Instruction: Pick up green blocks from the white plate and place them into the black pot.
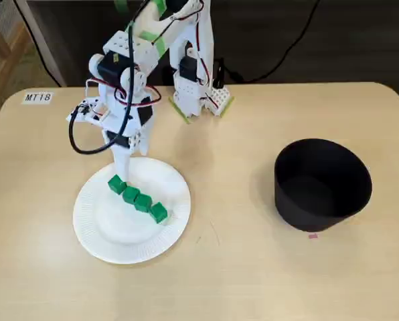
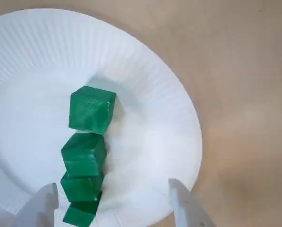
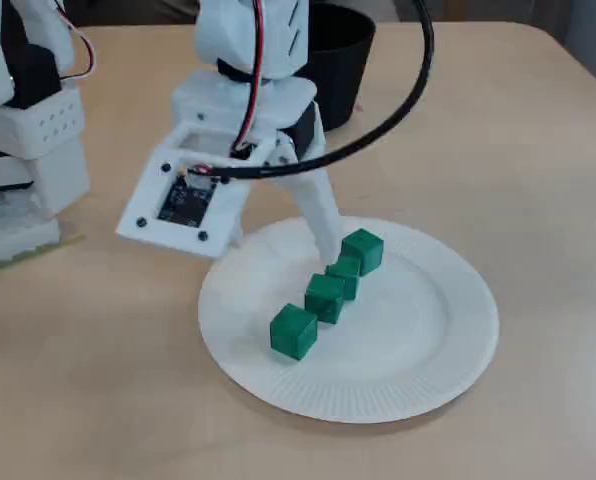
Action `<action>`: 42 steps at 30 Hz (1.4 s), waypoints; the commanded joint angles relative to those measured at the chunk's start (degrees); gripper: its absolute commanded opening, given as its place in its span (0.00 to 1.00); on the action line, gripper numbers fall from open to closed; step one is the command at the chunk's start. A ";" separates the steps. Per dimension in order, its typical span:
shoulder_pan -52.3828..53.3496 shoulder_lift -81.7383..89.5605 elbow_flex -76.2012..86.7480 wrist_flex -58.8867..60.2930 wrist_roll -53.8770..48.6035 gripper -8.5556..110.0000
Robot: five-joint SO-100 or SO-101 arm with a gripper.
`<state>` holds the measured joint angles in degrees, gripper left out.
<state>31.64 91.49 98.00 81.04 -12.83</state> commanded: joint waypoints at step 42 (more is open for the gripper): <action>-3.87 2.20 -27.51 -2.99 2.90 0.05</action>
<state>29.36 83.23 78.31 74.71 -10.02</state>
